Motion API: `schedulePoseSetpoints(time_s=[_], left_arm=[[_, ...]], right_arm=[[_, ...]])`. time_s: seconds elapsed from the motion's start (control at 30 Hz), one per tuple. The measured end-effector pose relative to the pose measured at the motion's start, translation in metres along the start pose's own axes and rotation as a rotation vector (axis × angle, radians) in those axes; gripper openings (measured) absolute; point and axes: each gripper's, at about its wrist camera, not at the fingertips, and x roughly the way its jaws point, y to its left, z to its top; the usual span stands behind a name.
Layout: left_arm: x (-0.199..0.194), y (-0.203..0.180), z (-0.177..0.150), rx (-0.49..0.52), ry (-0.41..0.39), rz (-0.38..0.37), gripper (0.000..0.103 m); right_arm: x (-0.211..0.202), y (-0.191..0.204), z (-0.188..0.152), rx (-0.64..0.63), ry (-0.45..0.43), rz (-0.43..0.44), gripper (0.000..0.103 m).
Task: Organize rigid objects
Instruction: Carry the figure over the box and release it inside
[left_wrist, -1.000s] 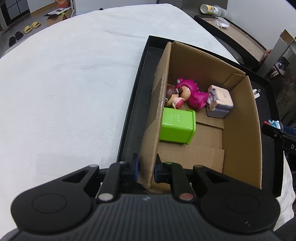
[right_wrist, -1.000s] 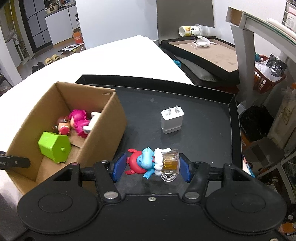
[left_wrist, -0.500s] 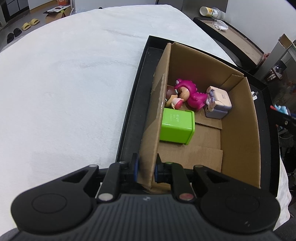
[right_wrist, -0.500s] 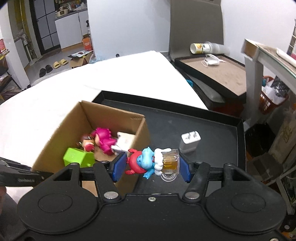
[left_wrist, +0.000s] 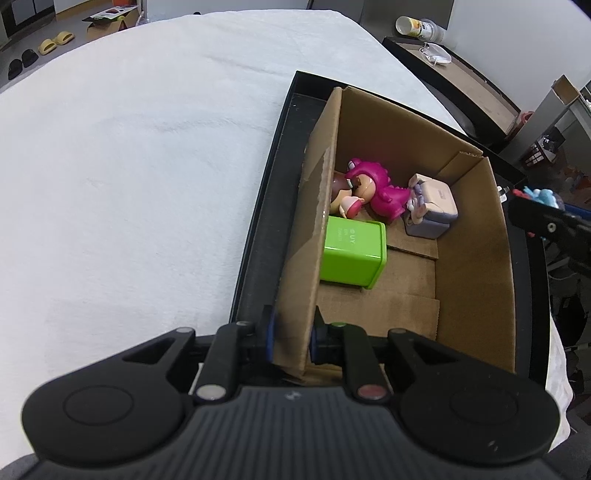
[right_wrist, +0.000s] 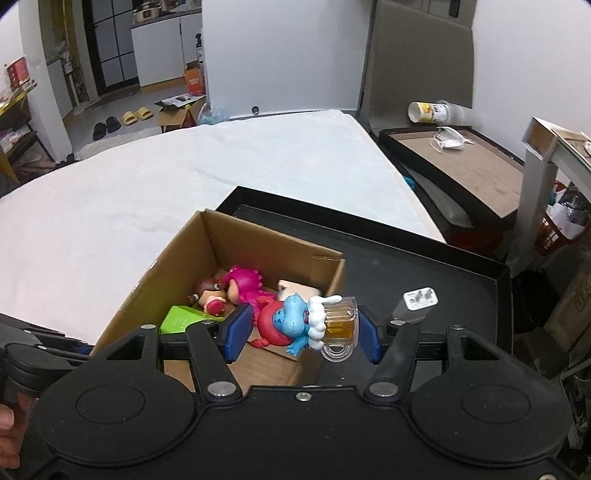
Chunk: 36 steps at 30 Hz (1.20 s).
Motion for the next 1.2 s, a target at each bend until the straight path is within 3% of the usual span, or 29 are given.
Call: schedulePoseSetpoints(time_s=[0.63, 0.73, 1.2], left_arm=[[-0.001, 0.007, -0.001, 0.002, -0.002, -0.046, 0.018], [-0.001, 0.008, -0.001, 0.001, 0.0, -0.051, 0.018], [-0.001, 0.01, -0.001, 0.005, -0.006, -0.062, 0.02]], right_arm=[[0.021, 0.042, 0.002, -0.078, 0.056, -0.016, 0.059], [0.024, 0.045, 0.002, -0.084, 0.066, -0.057, 0.064], [0.006, 0.028, 0.002, -0.039, 0.031, -0.049, 0.065]])
